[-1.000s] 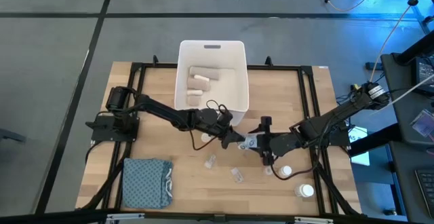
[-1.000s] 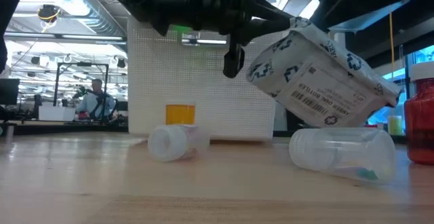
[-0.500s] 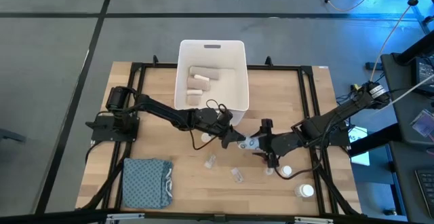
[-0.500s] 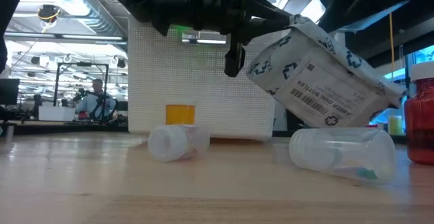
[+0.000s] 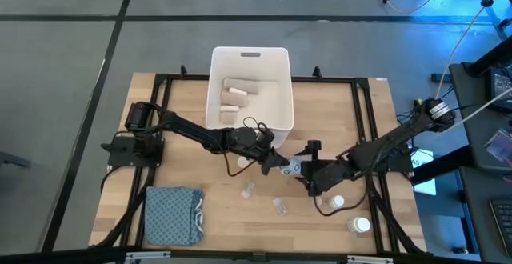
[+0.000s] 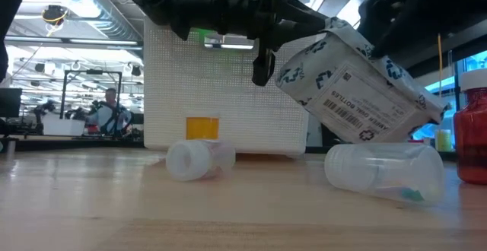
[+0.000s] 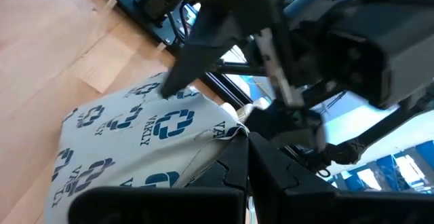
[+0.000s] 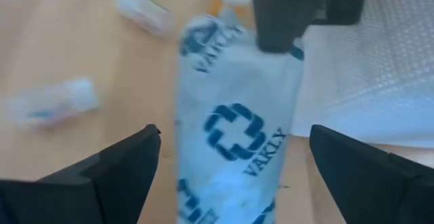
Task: Pick & place medical supplies in basket/bin
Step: Put the white mailer bag into the white bin
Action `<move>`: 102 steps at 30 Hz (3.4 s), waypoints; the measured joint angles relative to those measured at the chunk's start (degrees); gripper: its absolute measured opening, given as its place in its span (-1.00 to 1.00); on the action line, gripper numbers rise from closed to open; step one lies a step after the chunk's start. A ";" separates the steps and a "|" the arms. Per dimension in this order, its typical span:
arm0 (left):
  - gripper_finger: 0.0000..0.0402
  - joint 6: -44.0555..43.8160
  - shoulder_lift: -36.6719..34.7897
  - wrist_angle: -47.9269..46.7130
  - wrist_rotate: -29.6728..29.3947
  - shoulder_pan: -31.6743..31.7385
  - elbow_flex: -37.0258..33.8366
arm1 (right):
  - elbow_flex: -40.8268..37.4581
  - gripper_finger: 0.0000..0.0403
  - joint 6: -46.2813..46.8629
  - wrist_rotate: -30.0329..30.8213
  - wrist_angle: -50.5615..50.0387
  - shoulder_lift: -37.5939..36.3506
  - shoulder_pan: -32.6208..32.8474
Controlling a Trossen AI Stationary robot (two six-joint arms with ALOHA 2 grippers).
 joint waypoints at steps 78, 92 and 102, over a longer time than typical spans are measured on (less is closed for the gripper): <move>-0.81 49.95 -42.40 -31.40 0.01 1.03 0.00 | 39.26 -0.19 -15.00 1.02 -17.95 -2.95 -8.16; -0.81 50.54 -50.05 -56.92 -27.98 1.01 0.00 | 51.64 -0.19 -33.34 -19.58 -18.23 17.06 -34.21; -0.82 51.48 -50.05 -57.77 -31.82 1.01 0.00 | 68.21 -0.17 -33.03 -36.31 -33.78 35.30 -43.09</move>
